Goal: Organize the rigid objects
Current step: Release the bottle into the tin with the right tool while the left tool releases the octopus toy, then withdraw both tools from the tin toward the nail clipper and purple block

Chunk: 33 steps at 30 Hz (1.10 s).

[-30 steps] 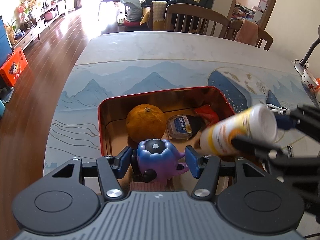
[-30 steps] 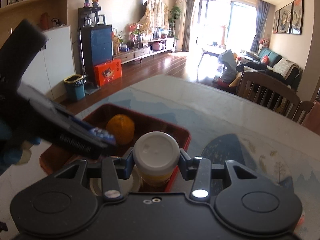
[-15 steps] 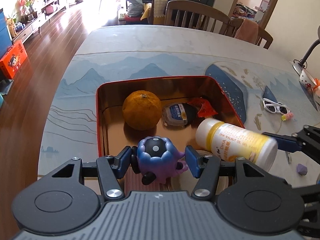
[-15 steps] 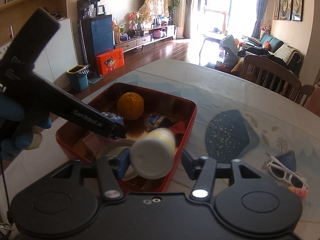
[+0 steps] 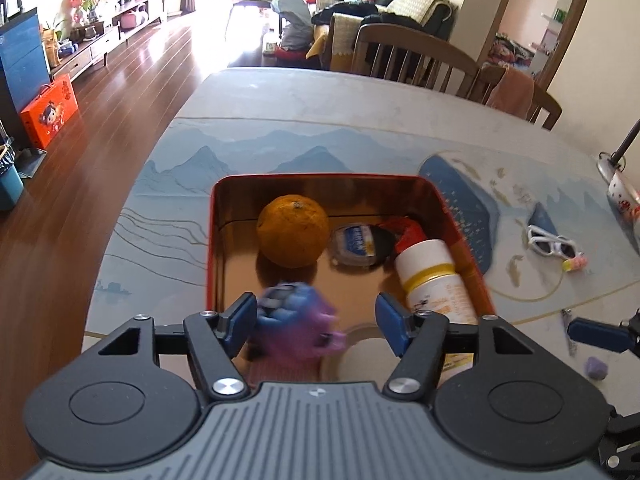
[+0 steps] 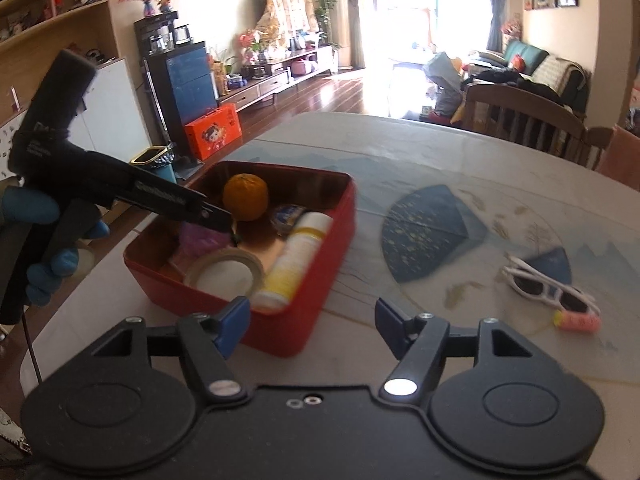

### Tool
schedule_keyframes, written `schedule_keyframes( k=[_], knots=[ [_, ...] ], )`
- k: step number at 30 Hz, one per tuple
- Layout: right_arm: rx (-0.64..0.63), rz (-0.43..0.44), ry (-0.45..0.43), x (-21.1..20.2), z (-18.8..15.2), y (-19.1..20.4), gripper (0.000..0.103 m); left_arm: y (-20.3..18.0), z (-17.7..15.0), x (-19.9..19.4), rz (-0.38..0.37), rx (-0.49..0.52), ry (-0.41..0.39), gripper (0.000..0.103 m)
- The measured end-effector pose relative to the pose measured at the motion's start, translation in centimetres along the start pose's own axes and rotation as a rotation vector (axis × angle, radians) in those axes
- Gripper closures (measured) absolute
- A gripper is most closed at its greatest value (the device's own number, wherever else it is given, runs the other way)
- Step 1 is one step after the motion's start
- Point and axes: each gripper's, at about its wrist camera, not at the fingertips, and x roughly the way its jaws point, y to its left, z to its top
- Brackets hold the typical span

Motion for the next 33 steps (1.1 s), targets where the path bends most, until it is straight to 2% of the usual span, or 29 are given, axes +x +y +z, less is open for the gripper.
schedule_keyframes(
  k=[5, 9, 12, 16, 23, 28, 33],
  knots=[
    [0.025, -0.028, -0.003, -1.5, -1.2, -2.2, 0.026, -1.9, -0.1, -1.0, -0.008, 0.013, -0.032, 0.036],
    [0.052, -0.047, 0.0, -2.8, -2.1, -4.4, 0.022, -3.8, -0.2, -1.8, -0.022, 0.008, -0.055, 0.027],
    [0.064, -0.074, 0.004, -3.6, -2.8, -5.9, 0.016, -5.6, -0.2, -2.1, -0.024, 0.013, -0.069, 0.022],
    [0.067, -0.114, 0.002, -4.7, -3.9, -7.8, 0.006, -8.2, -0.1, -2.3, -0.04, 0.015, -0.085, 0.022],
    [0.044, -0.112, 0.034, -5.5, -5.5, -10.9, 0.005, -13.6, 0.0, -1.6, -0.09, 0.057, -0.083, 0.021],
    [0.011, -0.084, 0.059, -5.7, -6.3, -12.2, 0.005, -17.9, -0.8, -0.2, -0.121, 0.103, -0.044, 0.021],
    [-0.017, -0.075, 0.088, -5.3, -6.9, -13.2, 0.01, -21.5, -1.6, 1.5, -0.133, 0.154, -0.008, 0.021]
  ],
)
